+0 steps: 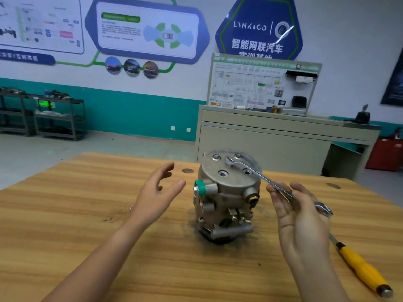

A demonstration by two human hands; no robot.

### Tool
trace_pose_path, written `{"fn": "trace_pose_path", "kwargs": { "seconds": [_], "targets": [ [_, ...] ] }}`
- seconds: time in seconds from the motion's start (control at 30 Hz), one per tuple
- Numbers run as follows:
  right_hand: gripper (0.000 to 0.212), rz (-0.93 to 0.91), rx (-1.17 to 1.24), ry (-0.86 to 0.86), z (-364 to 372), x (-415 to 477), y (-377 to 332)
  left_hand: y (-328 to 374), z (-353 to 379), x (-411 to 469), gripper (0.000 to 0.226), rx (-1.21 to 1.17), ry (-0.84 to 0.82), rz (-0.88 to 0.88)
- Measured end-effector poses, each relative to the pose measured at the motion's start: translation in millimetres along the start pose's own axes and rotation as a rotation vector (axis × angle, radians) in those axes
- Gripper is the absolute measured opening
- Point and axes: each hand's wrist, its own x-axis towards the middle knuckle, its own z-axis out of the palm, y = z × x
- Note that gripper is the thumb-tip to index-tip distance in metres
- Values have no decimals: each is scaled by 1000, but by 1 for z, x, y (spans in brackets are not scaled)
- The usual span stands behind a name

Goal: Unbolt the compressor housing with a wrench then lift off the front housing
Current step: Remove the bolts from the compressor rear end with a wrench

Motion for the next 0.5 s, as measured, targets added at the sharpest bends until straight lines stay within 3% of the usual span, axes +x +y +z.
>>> {"fn": "trace_pose_path", "kwargs": {
  "seconds": [0.17,0.43,0.5],
  "targets": [
    [16,-72,-31,-45,16,4,-8,43,40,-9,61,-249,-104,2],
    [16,-110,-120,-63,24,6,-5,55,70,-23,45,-272,-3,-8],
    [16,-115,-122,-64,25,7,-6,58,77,-28,54,-263,13,-12]
  ]
}}
